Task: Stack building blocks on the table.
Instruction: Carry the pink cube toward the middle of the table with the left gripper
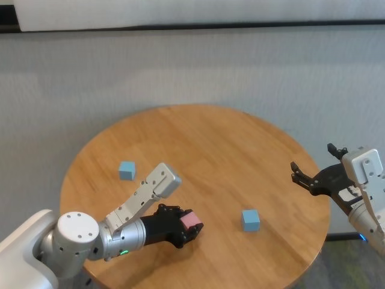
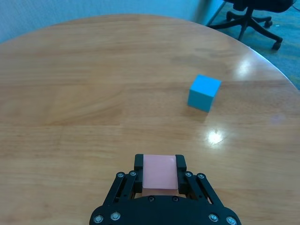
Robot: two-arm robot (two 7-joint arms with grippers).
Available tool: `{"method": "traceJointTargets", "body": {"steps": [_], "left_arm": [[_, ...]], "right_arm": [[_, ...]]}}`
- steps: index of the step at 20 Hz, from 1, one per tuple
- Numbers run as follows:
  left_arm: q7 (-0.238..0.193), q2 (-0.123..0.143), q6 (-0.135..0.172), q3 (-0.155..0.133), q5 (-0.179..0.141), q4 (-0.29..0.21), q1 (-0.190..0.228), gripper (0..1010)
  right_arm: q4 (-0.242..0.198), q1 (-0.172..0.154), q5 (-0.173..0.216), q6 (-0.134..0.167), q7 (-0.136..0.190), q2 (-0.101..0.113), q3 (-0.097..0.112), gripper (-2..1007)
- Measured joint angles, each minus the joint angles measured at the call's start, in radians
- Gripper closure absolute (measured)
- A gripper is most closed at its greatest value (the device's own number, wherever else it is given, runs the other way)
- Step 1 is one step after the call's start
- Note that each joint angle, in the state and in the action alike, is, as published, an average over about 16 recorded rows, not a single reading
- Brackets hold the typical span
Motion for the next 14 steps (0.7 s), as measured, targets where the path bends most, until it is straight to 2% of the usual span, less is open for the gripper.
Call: {"method": "traceJointTargets", "body": {"steps": [8,14], "left_arm": [[0.012,-0.005,0.009,-0.006,0.014,0.016,-0.002,595],[0.012,-0.004,0.012,-0.009,0.016,0.015,-0.001,529]], "right_arm": [[0.0,0.0,0.0,0.0,0.0,0.0,0.0,5],[0.0,0.0,0.0,0.0,0.0,0.0,0.0,5]]}}
